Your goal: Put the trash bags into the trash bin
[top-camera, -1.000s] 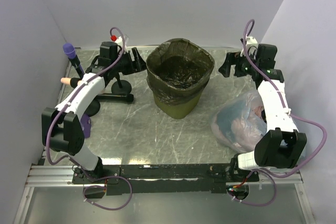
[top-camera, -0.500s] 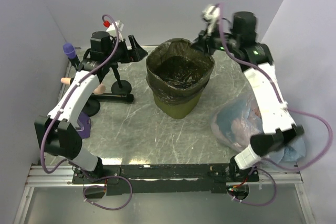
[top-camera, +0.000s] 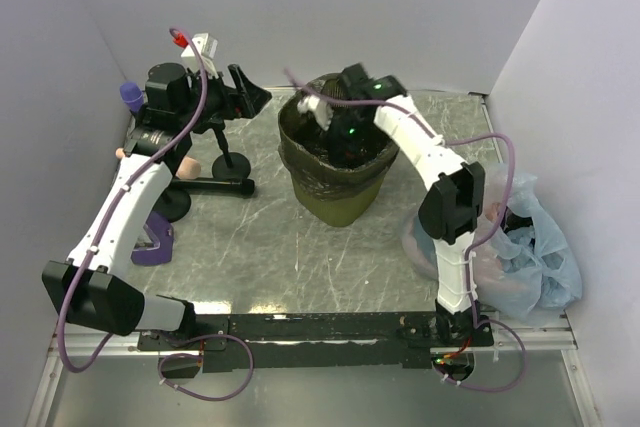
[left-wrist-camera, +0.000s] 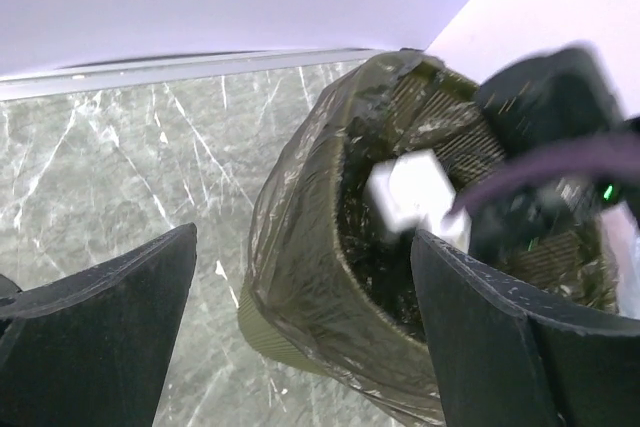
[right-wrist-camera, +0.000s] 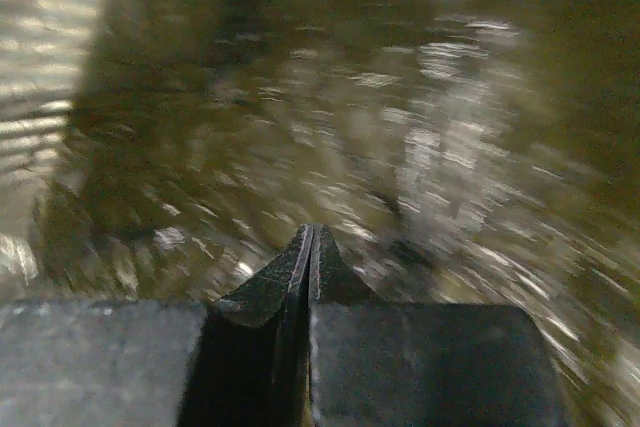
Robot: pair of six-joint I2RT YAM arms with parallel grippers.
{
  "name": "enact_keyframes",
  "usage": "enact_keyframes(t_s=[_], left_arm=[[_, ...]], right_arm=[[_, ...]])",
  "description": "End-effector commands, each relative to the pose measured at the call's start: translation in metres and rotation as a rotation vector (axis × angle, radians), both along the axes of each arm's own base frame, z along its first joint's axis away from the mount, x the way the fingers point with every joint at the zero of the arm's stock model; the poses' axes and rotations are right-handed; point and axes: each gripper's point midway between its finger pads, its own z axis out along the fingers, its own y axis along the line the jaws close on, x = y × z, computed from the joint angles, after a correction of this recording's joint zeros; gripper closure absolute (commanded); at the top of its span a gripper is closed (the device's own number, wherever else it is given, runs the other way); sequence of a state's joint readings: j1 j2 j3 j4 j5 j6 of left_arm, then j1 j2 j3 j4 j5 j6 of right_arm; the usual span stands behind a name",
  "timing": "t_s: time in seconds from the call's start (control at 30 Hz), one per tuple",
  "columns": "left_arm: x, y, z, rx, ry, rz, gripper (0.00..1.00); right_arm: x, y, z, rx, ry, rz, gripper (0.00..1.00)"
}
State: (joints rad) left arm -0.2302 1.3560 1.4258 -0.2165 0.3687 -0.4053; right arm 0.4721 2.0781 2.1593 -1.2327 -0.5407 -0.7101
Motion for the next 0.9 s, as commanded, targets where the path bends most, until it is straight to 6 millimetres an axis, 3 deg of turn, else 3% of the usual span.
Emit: enact_keyframes(t_s=[0.0, 0.3, 0.6, 0.73, 0.87], left_arm=[[-0.007, 0.005, 0.011, -0.002, -0.053, 0.006, 0.09], [-0.006, 0.014, 0.001, -0.013, -0.026, 0.021, 0.09], [-0.001, 0.012, -0.003, -0.028, -0.001, 0.009, 0.09], [0.000, 0.011, 0.003, -0.012, -0.026, 0.001, 0.09], [0.007, 0.016, 0.011, 0.038, -0.066, 0.020, 0.08]], right_arm=[[-0.026, -0.006, -0.010, -0.067, -0.003, 0.101, 1.00], [-0.039, -0.008, -0.052, -0.098, 0.100, 0.087, 1.00], [-0.042, -0.009, -0.065, -0.106, 0.142, 0.049, 1.00], [-0.035, -0.006, -0.034, -0.064, 0.053, 0.024, 1.00], [-0.023, -0.004, 0.026, 0.040, -0.094, -0.044, 0.95]])
